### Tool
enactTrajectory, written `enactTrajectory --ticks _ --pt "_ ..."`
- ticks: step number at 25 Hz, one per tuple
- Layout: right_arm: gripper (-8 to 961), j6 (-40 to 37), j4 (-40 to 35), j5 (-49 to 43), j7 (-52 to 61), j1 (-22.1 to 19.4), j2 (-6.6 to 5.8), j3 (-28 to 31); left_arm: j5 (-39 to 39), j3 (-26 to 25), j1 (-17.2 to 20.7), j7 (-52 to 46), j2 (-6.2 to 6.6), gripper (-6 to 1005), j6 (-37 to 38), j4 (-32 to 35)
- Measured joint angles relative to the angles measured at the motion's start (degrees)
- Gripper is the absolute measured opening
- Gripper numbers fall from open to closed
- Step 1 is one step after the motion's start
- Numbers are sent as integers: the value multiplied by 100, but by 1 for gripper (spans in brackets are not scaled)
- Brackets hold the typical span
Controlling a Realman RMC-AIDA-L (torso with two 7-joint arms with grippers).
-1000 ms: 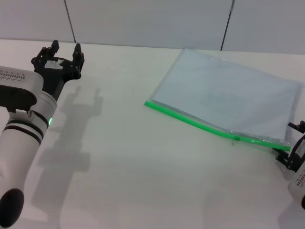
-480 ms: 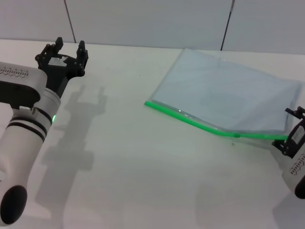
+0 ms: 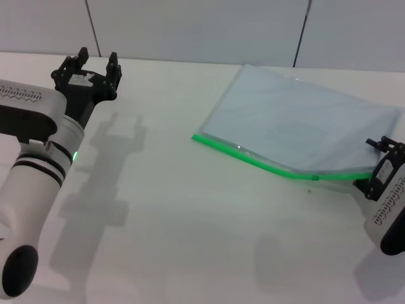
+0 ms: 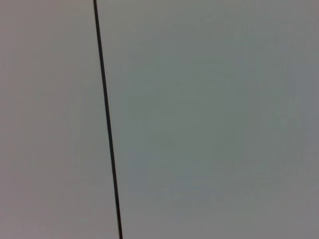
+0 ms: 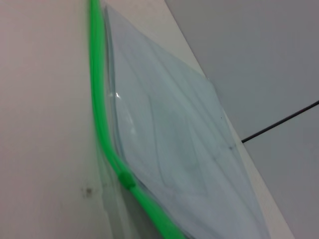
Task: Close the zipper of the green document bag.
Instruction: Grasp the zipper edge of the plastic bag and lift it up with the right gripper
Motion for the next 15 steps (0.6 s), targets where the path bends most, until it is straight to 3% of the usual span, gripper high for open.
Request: enactTrajectory --ticks 1,6,15 --pt "669 1 11 -1 -1 5 -2 8 3 1 0 3 0 543 6 -5" --pt "486 3 106 -2 -1 83 2 43 5 1 1 -1 0 541 -4 -11" --pt "317 219 131 68 281 143 21 49 6 16 1 25 -8 538 -22 -23"
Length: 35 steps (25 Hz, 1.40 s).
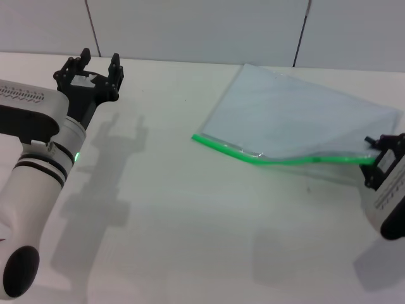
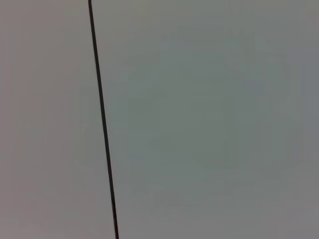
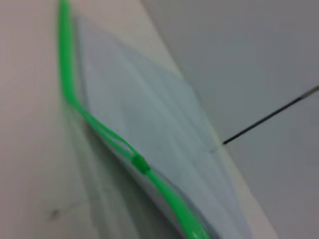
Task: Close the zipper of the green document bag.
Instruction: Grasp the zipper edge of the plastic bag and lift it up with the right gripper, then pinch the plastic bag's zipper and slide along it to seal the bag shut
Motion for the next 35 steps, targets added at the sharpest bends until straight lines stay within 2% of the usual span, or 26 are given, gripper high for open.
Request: enactTrajectory --ticks 4,7,9,13,14,15,17,19,20,21,22,24,28,33,34,35 --pt "207 181 -173 0 387 -60 -9 -30 5 3 9 11 -1 537 3 -6" --pt "183 152 -551 -1 453 -217 -18 -91 16 94 5 14 9 536 -31 -78" --pt "167 113 -836 -14 454 -354 -23 -150 51 226 -1 17 60 535 -68 -212" --pt "140 -67 -1392 -6 457 -608 -43 -188 435 362 8 19 262 533 -260 -674" --pt "133 -183 -1633 30 463 -709 -44 -175 849 396 35 19 414 533 -383 -1004" --pt "126 -183 -1633 30 463 -709 -44 -175 849 396 35 19 414 533 -383 -1004" --pt "115 -319 -1847 117 471 -779 -49 -154 1262 403 44 21 534 532 -562 -1320" --pt "106 -445 -1931 184 471 -786 -53 -139 1765 405 28 22 689 531 -894 -1717" --pt "101 -478 -1942 198 472 -777 -53 -137 2031 406 9 22 806 531 -1106 -1989" --pt "96 -493 -1946 205 472 -764 -53 -137 2031 406 9 22 806 531 -1106 -1989" --pt "92 -501 -1948 208 473 -749 -53 -142 2462 405 -14 23 976 530 -1345 -2310" --pt "82 -503 -1948 209 474 -737 -51 -153 2799 404 -20 23 1072 530 -1435 -2483" --pt "65 -507 -1916 212 530 -697 -51 -160 3334 335 -20 49 1159 528 -1713 -2753" --pt "50 -509 -1948 212 603 -676 -52 -186 3440 303 -41 364 1267 527 -2210 -3105" --pt "50 -510 -1965 212 608 -675 -51 -225 3446 234 -102 657 1293 526 -2753 -3338" --pt "50 -510 -1965 212 608 -675 -51 -225 3447 194 -115 735 1288 526 -2925 -3383"
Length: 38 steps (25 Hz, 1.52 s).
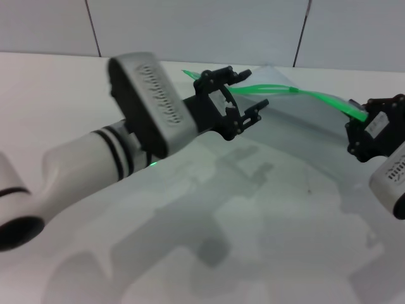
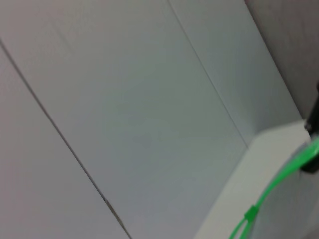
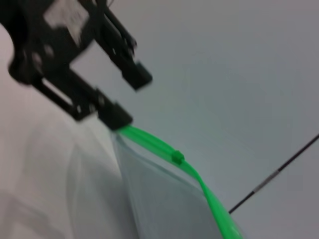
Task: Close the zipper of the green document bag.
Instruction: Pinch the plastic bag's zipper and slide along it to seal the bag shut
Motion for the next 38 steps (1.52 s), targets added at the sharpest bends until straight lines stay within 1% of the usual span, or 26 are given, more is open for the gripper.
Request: enactTrajectory --ticks 5,7,11,16,21,22,25,35,38 --pt "51 -3 -20 0 4 7 0 -73 6 -464 -27 695 -91 524 -1167 -429" --pt "51 -3 -20 0 5 10 0 -74 6 -535 -20 811 -114 524 -1297 -484" --pt "51 -3 -8 48 6 30 -4 -74 0 -888 20 1615 -282 522 -1974 -722" --pt "52 -3 48 65 8 80 -9 -94 -2 -986 -2 1945 -379 520 -2212 -830" --pt "52 -4 60 73 15 105 -9 -99 -1 -1101 -11 2336 -561 519 -2301 -857" --pt "52 -4 61 74 16 115 -9 -99 -1 -1101 -11 2336 -561 518 -2301 -857" --pt "51 -9 75 76 17 143 -9 -108 2 -1302 17 2632 -675 517 -2454 -857" --pt "51 -12 104 194 17 225 -17 -120 -13 -1371 2 2767 -716 489 -2488 -778" --pt "50 -18 104 196 16 228 -18 -134 4 -1377 -31 2789 -756 475 -2486 -758"
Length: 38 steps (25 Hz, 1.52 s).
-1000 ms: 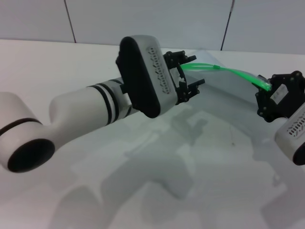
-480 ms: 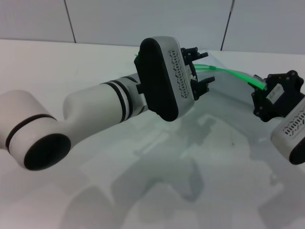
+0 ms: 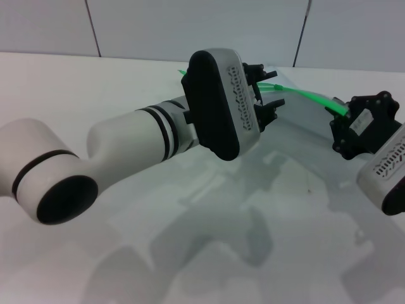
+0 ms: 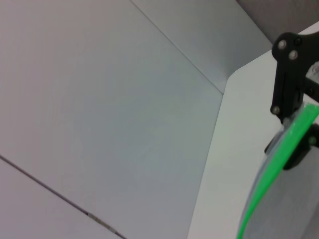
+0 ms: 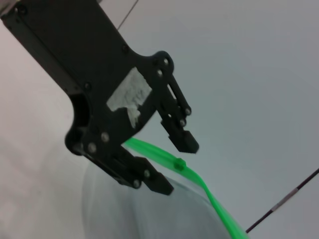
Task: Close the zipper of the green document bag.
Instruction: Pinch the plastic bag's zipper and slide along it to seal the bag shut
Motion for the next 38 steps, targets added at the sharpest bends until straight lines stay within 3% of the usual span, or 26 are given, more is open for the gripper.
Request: enactTrajectory --ticks 13,38 --pt "48 -4 -53 -2 -35 9 0 -78 8 -75 -87 134 -180 465 59 263" --pt "48 -67 -30 -4 -21 89 1 -131 -11 -73 -227 147 -382 244 404 706"
